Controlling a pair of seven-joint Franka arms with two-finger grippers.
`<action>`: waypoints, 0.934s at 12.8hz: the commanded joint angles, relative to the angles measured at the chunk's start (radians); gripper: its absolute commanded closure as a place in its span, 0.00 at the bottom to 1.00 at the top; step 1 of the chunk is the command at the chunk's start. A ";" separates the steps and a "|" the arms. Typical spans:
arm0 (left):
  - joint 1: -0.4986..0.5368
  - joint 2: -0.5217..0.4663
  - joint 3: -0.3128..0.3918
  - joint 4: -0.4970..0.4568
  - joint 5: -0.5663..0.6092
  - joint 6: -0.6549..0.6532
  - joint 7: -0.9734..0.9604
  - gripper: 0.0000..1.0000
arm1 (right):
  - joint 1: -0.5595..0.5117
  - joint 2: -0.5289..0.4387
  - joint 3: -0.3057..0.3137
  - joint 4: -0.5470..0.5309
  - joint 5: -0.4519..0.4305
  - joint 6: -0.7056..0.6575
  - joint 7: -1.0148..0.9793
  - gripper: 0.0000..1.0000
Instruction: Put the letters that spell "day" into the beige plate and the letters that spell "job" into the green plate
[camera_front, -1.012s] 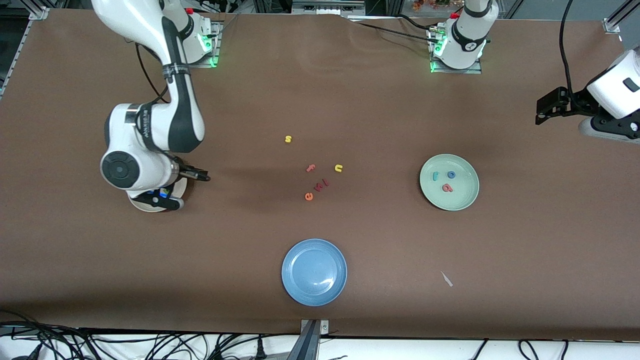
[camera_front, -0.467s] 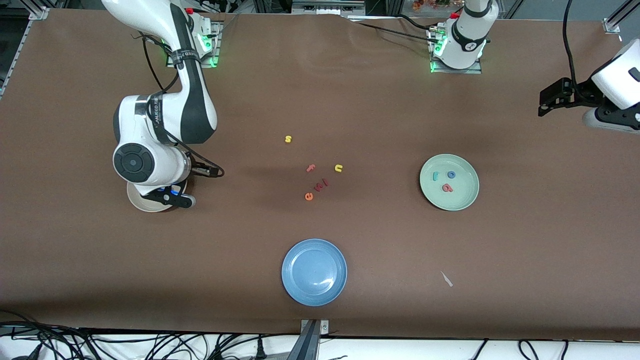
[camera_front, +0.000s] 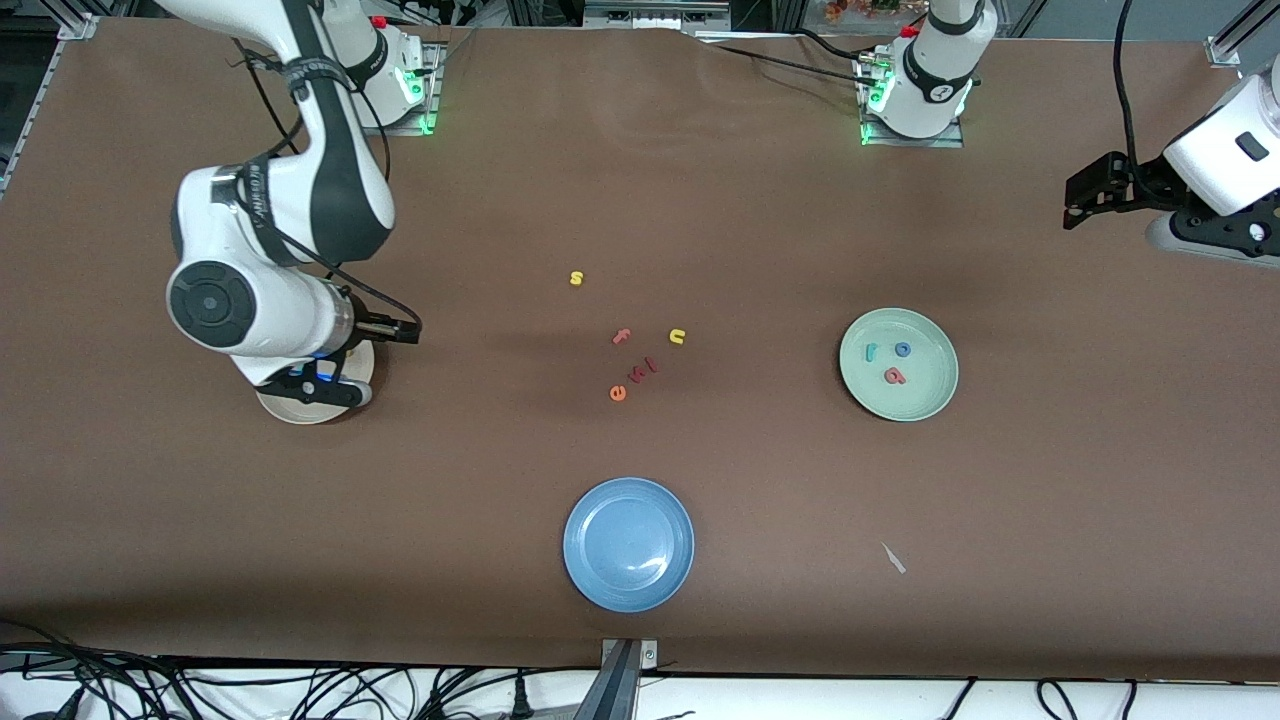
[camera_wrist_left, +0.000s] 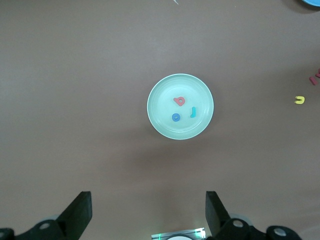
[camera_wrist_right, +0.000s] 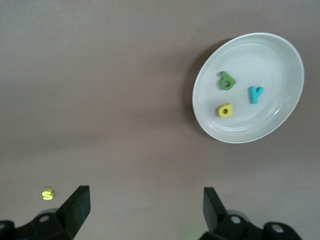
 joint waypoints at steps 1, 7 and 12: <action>-0.001 -0.008 0.001 0.013 0.020 -0.022 -0.011 0.00 | -0.177 -0.048 0.151 -0.005 -0.033 -0.036 -0.106 0.00; 0.008 -0.015 0.007 0.015 0.013 -0.008 -0.011 0.00 | -0.355 -0.118 0.306 -0.016 -0.165 -0.082 -0.212 0.00; 0.008 -0.005 0.007 0.004 0.016 0.003 -0.012 0.00 | -0.419 -0.222 0.379 -0.085 -0.188 -0.077 -0.206 0.00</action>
